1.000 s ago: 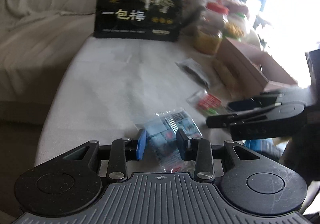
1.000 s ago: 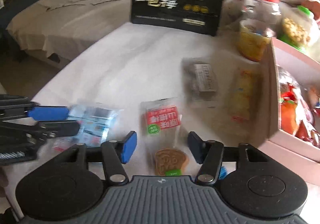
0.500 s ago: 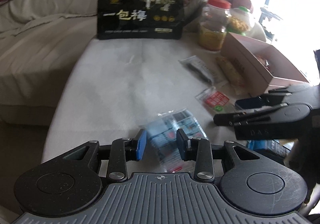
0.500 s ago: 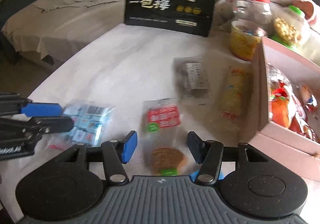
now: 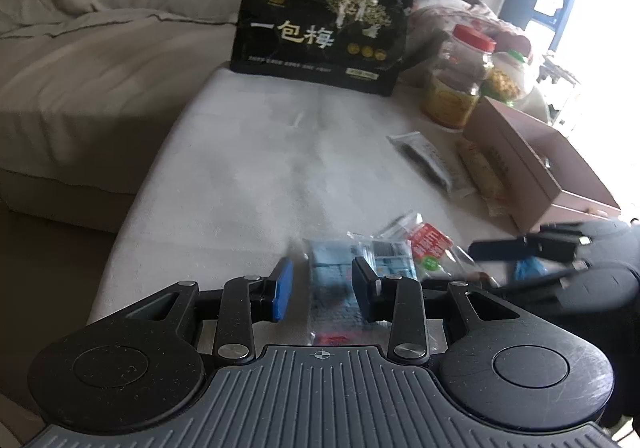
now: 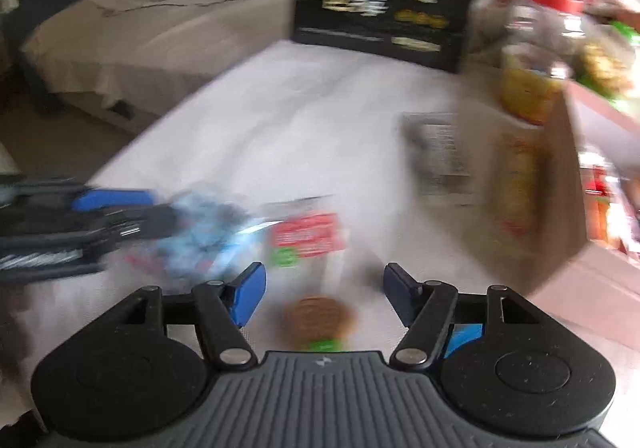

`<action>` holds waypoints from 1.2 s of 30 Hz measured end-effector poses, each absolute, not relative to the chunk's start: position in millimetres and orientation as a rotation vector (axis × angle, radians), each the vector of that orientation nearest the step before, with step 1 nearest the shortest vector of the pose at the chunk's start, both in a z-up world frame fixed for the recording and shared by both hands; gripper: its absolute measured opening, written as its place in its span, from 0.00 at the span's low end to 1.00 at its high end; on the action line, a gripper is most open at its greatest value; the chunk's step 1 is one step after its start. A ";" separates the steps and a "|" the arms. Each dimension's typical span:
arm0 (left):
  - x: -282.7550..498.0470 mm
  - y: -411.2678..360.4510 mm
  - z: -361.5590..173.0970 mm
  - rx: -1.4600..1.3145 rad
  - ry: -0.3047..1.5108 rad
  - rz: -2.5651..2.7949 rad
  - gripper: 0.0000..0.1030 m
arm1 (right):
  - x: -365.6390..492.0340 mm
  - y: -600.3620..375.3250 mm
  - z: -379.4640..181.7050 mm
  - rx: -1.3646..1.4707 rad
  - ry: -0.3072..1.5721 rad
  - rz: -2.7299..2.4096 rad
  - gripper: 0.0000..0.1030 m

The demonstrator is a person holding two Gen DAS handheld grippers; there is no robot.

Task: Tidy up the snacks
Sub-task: 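Grasp the hawthorn-stick packet with right while left holds the blue candy packet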

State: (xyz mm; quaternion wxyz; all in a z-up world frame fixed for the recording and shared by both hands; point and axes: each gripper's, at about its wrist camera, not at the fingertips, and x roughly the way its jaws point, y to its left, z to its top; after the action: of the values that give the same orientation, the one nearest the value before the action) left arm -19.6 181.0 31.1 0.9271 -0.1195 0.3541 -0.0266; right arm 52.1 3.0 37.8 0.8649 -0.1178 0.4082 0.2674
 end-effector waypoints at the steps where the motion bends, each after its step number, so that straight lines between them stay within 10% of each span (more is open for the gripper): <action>1: -21.4 177.9 32.6 -0.237 0.722 -0.068 0.36 | 56.1 -1.2 36.6 -0.245 0.853 0.523 0.66; 13: -23.3 97.4 28.7 0.106 0.705 -0.173 0.39 | 73.5 -43.9 32.3 -0.133 0.874 0.408 0.70; 20: -17.1 85.8 25.5 0.134 0.718 -0.223 0.66 | 74.2 -46.9 31.2 -0.116 0.870 0.425 0.73; 36: -12.9 144.3 28.6 -0.042 0.740 -0.087 0.66 | 73.8 -39.9 29.5 -0.153 0.868 0.428 0.79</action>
State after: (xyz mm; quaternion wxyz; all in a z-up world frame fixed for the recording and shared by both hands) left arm -12.9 144.3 28.6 0.9312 -0.0206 0.3615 -0.0423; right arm 73.8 -39.9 29.5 0.8823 -0.0734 0.4169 0.2057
